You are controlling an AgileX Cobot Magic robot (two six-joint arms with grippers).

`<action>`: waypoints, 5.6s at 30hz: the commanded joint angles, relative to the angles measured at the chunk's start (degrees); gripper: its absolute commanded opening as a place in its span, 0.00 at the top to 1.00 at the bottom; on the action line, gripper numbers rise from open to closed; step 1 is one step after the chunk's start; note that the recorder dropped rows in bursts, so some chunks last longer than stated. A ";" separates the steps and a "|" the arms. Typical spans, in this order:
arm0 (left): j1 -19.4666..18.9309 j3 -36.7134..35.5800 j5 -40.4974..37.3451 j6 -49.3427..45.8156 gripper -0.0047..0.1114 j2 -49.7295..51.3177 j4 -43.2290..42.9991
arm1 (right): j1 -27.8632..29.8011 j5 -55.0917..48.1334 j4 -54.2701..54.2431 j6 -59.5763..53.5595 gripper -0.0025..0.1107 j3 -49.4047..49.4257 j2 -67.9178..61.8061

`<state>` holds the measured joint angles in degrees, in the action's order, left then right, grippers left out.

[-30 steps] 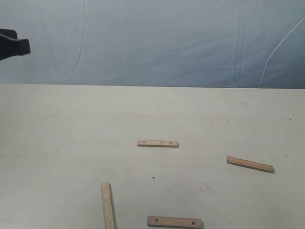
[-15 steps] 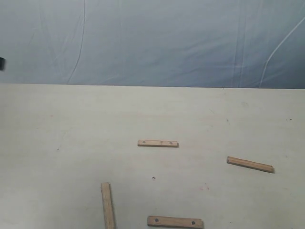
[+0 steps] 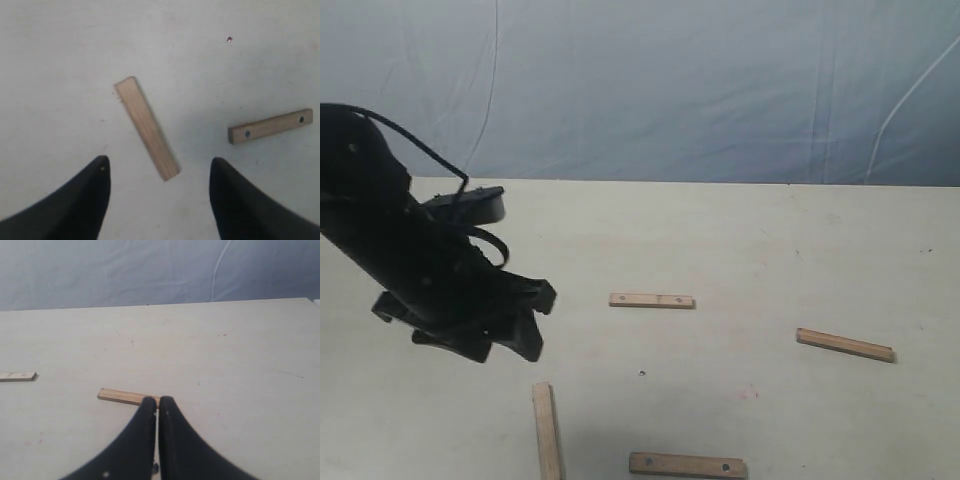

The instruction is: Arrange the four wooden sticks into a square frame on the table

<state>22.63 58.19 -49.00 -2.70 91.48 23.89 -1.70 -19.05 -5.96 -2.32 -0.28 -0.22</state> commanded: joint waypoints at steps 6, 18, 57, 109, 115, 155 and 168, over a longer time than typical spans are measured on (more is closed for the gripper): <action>13.37 -0.98 12.61 36.81 0.49 8.22 -23.89 | -0.05 0.31 -0.12 -0.03 0.95 0.28 0.22; 19.37 -0.98 16.39 47.67 0.49 18.10 -26.73 | -0.05 0.31 -0.12 -0.03 0.95 0.28 0.22; 18.58 10.94 15.95 47.01 0.96 18.40 -35.97 | -0.05 0.31 -0.12 -0.03 0.95 0.28 0.22; 10.56 31.45 2.26 30.79 0.95 27.18 -29.96 | -0.05 0.31 -0.12 -0.03 0.95 0.28 0.22; 5.13 23.27 1.86 22.76 0.96 18.05 -27.37 | -0.05 0.36 0.00 -0.03 0.95 0.28 0.22; 0.33 -58.19 60.54 12.70 0.96 -82.62 -13.61 | -3.59 15.05 37.18 29.19 0.99 -47.22 -68.01; 0.33 -58.19 58.72 11.53 0.96 -82.62 -13.47 | -12.73 -43.85 11.85 -18.31 0.69 -72.64 -99.30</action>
<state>22.80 0.21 10.62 9.16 9.06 10.48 -14.37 -60.83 8.82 -16.08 -72.32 -96.65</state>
